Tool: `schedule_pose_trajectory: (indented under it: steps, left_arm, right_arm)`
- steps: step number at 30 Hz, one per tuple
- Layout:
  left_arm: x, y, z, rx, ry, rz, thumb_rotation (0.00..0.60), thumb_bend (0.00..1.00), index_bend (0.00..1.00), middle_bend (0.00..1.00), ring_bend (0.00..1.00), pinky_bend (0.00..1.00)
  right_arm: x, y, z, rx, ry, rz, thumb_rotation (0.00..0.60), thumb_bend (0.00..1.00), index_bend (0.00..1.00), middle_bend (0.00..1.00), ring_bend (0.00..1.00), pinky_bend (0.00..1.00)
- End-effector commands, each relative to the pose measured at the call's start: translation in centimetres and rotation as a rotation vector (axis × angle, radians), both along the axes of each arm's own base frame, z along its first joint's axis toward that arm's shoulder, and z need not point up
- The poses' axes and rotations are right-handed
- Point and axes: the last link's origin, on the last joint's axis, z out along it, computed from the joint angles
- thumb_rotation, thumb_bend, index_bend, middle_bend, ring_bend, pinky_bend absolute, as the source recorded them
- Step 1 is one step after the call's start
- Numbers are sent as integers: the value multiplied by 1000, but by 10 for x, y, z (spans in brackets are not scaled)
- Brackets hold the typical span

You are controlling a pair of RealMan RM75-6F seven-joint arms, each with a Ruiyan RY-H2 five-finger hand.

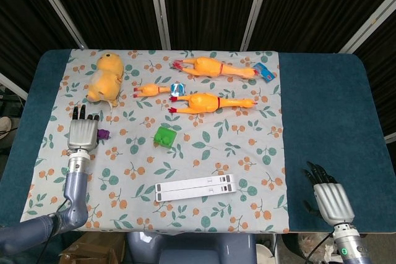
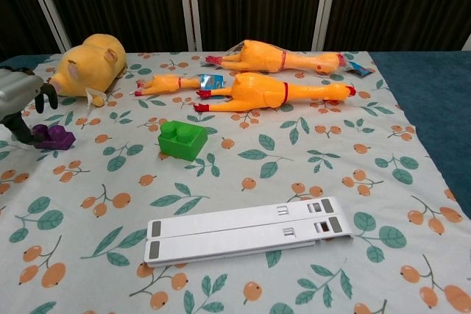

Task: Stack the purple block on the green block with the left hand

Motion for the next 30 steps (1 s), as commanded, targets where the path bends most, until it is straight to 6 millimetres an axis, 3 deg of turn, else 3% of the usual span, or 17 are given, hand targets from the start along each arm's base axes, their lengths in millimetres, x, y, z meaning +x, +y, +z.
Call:
schedule_pose_trajectory:
  steps: [1, 17, 30]
  left_arm:
    - [0, -1, -4, -7, 8, 0, 600, 305, 297, 329, 12, 0]
    - [2, -3, -27, -46, 65, -4, 600, 306, 304, 327, 12, 0]
    - [-3, -6, -35, -56, 99, -2, 600, 306, 311, 334, 13, 0]
  right_arm:
    - [0, 0, 0, 0, -1, -1, 600, 294, 185, 77, 87, 271]
    - [-1, 1, 1, 4, -2, -2, 600, 294, 185, 77, 86, 271]
    - [1, 1, 0, 5, -4, 4, 600, 294, 185, 77, 86, 271]
